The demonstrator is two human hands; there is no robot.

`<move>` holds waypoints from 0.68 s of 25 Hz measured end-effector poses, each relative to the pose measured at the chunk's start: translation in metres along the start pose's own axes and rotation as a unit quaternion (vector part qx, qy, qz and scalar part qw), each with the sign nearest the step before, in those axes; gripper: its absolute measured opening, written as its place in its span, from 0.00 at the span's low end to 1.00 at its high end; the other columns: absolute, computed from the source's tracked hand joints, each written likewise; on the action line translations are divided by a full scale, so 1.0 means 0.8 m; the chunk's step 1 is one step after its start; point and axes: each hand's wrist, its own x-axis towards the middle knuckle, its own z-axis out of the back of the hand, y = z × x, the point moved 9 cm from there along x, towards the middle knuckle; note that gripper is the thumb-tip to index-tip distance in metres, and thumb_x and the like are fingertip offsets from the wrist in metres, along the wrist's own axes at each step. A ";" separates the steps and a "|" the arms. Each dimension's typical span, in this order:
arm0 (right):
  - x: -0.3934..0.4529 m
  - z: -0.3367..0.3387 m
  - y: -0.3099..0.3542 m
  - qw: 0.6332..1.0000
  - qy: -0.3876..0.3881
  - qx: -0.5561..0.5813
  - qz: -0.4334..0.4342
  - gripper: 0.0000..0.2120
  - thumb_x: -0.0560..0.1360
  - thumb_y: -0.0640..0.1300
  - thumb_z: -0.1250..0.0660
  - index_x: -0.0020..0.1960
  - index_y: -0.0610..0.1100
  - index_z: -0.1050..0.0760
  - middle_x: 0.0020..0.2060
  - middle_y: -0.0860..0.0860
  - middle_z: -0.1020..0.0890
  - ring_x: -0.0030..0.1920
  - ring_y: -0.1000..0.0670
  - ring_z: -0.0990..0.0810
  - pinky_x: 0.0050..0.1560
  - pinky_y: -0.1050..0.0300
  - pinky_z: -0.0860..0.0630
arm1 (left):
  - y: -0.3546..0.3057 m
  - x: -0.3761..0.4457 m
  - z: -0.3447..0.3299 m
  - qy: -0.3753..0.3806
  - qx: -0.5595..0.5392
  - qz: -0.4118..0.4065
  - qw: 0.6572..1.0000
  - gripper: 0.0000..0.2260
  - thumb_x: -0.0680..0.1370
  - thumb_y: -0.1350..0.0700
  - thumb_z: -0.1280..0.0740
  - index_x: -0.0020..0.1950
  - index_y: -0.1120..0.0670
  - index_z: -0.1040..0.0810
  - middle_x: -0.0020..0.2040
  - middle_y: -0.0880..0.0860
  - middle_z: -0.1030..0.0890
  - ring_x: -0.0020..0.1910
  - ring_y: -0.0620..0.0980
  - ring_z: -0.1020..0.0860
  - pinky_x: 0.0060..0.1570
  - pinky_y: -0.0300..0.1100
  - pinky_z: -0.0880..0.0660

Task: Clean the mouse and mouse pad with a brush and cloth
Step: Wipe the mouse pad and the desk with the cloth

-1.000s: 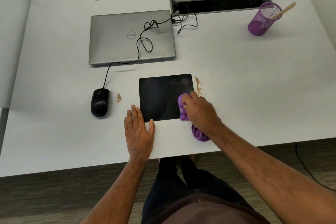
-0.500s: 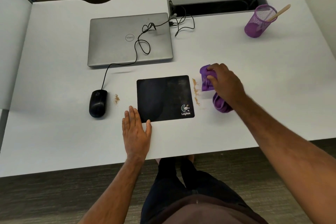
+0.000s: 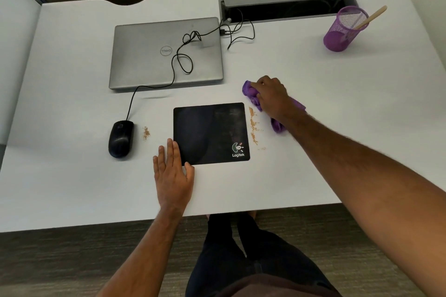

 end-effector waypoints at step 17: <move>-0.089 -0.023 0.015 0.992 -0.048 0.040 0.109 0.16 0.76 0.38 0.32 0.62 0.47 0.17 0.57 0.49 0.17 0.54 0.42 0.23 0.53 0.47 0.27 | 0.000 0.000 0.000 0.003 0.010 0.003 1.000 0.32 0.82 0.48 0.48 0.85 0.54 0.52 0.86 0.52 0.51 0.84 0.51 0.56 0.83 0.55 0.53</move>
